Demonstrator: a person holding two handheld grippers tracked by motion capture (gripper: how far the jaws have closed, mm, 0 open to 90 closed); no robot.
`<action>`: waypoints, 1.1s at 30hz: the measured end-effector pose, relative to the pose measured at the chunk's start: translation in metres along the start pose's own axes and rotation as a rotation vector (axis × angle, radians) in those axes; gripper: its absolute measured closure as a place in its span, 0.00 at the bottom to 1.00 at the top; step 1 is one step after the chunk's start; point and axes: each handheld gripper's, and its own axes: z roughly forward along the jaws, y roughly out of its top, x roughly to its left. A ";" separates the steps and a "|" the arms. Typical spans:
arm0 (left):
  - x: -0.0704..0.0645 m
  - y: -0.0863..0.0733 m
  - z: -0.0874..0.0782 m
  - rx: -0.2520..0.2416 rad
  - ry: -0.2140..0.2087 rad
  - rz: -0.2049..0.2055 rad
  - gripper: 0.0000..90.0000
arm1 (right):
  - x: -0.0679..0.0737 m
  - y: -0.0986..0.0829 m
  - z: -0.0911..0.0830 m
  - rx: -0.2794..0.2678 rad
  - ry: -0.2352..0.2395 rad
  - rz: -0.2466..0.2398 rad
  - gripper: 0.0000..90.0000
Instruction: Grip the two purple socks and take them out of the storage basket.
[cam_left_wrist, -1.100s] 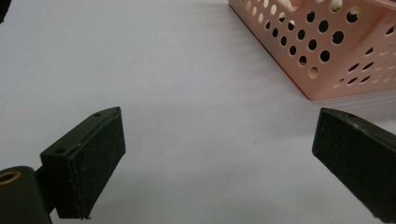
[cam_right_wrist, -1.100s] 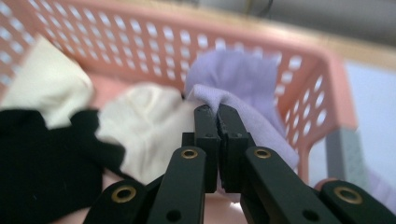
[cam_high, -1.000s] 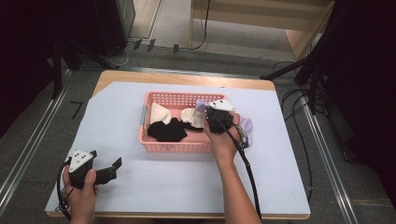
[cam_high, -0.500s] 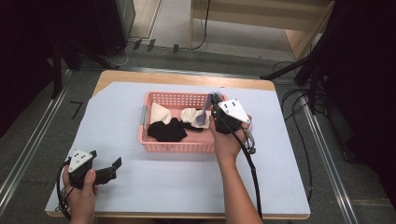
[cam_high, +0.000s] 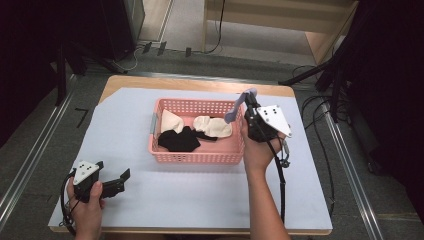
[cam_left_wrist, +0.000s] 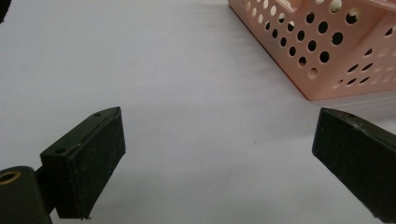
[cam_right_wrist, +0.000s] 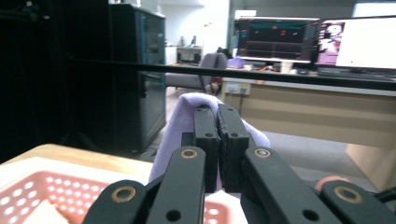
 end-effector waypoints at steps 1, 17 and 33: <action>0.000 0.000 0.000 0.001 0.000 0.001 0.04 | -0.005 0.001 -0.002 -0.002 -0.012 0.003 0.98; -0.001 0.000 0.000 -0.001 0.002 0.006 0.04 | -0.074 -0.008 -0.030 0.045 -0.160 -0.005 0.98; -0.001 0.000 0.000 -0.002 0.001 0.007 0.04 | -0.095 -0.065 -0.027 0.267 -0.137 0.005 0.90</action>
